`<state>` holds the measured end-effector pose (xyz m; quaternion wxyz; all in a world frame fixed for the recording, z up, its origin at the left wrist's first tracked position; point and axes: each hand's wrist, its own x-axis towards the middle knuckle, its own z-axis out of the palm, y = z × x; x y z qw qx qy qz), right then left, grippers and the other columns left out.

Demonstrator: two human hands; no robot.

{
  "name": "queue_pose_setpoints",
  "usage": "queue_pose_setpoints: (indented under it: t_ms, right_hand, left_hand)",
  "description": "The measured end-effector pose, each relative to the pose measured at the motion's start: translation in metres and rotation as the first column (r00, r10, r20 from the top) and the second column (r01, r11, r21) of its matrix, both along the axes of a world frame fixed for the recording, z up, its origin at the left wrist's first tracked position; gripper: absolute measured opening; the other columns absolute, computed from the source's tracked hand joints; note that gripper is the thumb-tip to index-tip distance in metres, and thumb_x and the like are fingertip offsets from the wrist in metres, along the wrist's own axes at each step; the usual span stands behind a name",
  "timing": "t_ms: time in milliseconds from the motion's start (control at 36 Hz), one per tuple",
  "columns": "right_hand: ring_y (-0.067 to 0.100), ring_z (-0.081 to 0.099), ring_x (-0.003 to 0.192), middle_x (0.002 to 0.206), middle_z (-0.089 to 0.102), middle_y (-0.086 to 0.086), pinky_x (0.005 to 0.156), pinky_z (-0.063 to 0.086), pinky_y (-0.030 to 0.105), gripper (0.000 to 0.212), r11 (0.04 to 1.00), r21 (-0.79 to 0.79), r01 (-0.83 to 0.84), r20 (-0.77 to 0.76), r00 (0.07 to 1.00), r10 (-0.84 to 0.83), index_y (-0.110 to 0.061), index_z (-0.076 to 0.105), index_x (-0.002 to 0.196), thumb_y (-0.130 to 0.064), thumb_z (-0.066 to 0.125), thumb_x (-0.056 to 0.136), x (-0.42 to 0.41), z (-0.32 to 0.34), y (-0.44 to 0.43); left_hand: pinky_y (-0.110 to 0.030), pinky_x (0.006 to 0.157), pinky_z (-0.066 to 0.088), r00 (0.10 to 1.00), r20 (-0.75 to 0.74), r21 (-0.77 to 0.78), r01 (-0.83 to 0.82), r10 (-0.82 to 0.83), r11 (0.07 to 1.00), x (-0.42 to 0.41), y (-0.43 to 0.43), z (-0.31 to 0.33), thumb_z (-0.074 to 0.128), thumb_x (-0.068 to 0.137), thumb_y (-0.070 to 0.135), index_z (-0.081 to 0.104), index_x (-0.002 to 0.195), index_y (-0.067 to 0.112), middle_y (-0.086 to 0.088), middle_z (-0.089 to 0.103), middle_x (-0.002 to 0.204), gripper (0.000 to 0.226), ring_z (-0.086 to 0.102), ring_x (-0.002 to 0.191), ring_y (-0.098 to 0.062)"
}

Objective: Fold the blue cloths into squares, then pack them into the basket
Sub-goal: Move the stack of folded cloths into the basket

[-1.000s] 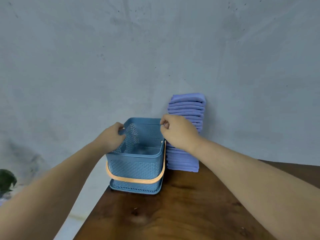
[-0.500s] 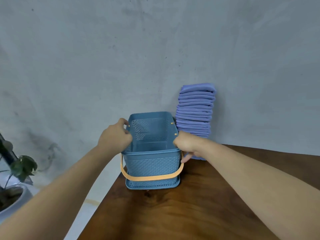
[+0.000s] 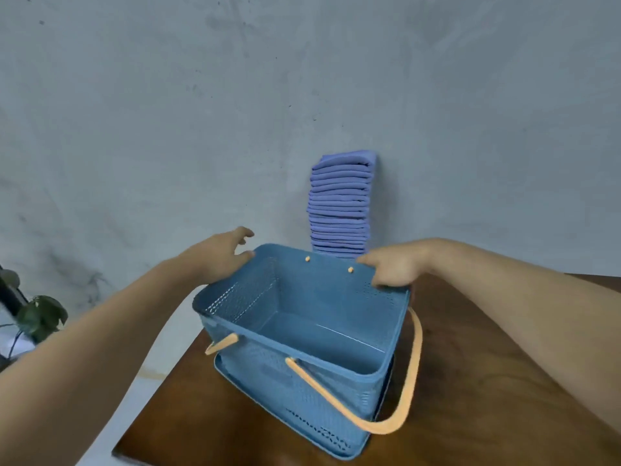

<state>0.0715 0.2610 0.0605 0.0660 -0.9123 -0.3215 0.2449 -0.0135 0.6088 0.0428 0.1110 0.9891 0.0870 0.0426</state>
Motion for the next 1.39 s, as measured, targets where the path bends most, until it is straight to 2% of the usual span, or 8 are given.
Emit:
queue_pose_setpoints:
  t_ms: [194,333,444,667,806,944,1222,1389]
  right_hand:
    - [0.014,0.068,0.094,0.113,0.069,-0.005,0.071,0.059,0.030,0.062,0.982,-0.186,-0.024,0.067,0.997,0.037,-0.035,0.053,0.144,-0.005,0.055,0.090,0.008,0.010,-0.070]
    - [-0.004,0.066,0.067,0.091,0.070,-0.013,0.069,0.057,0.028,0.053,0.975,-0.223,-0.016,0.058,0.998,0.030,-0.037,0.061,0.128,0.000,0.051,0.091,0.018,0.017,-0.119]
    - [0.013,0.072,0.107,0.116,0.075,-0.011,0.101,0.057,0.045,0.048,0.976,-0.217,0.001,0.064,0.998,0.013,-0.044,0.067,0.118,-0.009,0.052,0.088,0.021,0.007,-0.153]
    - [0.013,0.070,0.109,0.119,0.073,-0.013,0.102,0.056,0.044,0.054,0.984,-0.176,0.036,0.025,0.999,-0.033,-0.044,0.064,0.130,-0.012,0.050,0.089,0.009,0.000,-0.171]
    - [-0.002,0.061,0.084,0.096,0.066,-0.022,0.075,0.050,0.027,0.055,0.980,-0.197,0.024,-0.031,0.999,-0.031,-0.042,0.062,0.132,-0.006,0.051,0.092,0.005,0.004,-0.171]
    - [0.011,0.068,0.111,0.119,0.070,-0.019,0.101,0.057,0.048,0.059,0.986,-0.163,0.046,-0.042,0.998,-0.053,-0.054,0.062,0.131,-0.014,0.051,0.089,0.002,0.000,-0.174]
    - [0.010,0.067,0.114,0.126,0.070,-0.015,0.103,0.056,0.043,0.056,0.990,-0.144,0.005,-0.068,0.998,-0.014,-0.047,0.060,0.137,-0.013,0.051,0.094,-0.010,0.003,-0.174]
    - [0.009,0.065,0.112,0.124,0.069,-0.016,0.102,0.054,0.039,0.062,0.984,-0.179,-0.007,-0.079,0.997,-0.007,-0.043,0.058,0.141,-0.007,0.052,0.091,-0.017,0.006,-0.169]
  left_hand:
    - [-0.034,0.095,0.049,0.983,-0.008,-0.167,0.180,-0.184,0.969,-0.004,-0.082,-0.011,0.053,0.107,0.046,0.058,0.128,0.036,0.007,0.071,0.118,0.023,0.066,0.109,-0.016]
    - [-0.035,0.056,0.061,0.939,-0.150,-0.258,0.265,-0.310,0.929,-0.012,-0.143,0.003,0.057,0.107,0.033,0.064,0.099,0.021,-0.003,0.073,0.088,0.016,0.074,0.072,-0.023]
    - [-0.043,0.066,0.065,0.859,-0.267,-0.267,0.370,-0.437,0.890,-0.014,-0.175,0.003,0.055,0.106,0.029,0.066,0.112,0.021,-0.007,0.077,0.096,0.014,0.077,0.074,-0.023]
    - [-0.047,0.065,0.066,0.854,-0.304,-0.147,0.395,-0.422,0.907,0.001,-0.184,0.006,0.063,0.103,0.034,0.071,0.107,0.030,-0.008,0.070,0.094,0.010,0.069,0.072,-0.015]
    - [-0.039,0.062,0.065,0.854,-0.312,-0.063,0.418,-0.416,0.906,0.007,-0.182,0.009,0.061,0.103,0.042,0.068,0.107,0.044,0.000,0.070,0.092,0.009,0.072,0.074,-0.025]
    - [-0.042,0.062,0.065,0.852,-0.325,-0.086,0.406,-0.411,0.910,0.006,-0.179,0.008,0.061,0.102,0.042,0.070,0.112,0.040,-0.003,0.070,0.099,0.013,0.073,0.079,-0.024]
    - [-0.039,0.067,0.066,0.841,-0.320,-0.201,0.389,-0.436,0.899,-0.006,-0.177,0.001,0.062,0.105,0.030,0.076,0.112,0.037,0.012,0.076,0.094,0.017,0.074,0.085,-0.018]
    - [-0.037,0.075,0.062,0.845,-0.303,0.039,0.474,-0.441,0.880,0.005,-0.169,0.001,0.063,0.101,0.045,0.071,0.108,0.034,0.011,0.073,0.096,0.016,0.071,0.084,-0.013]
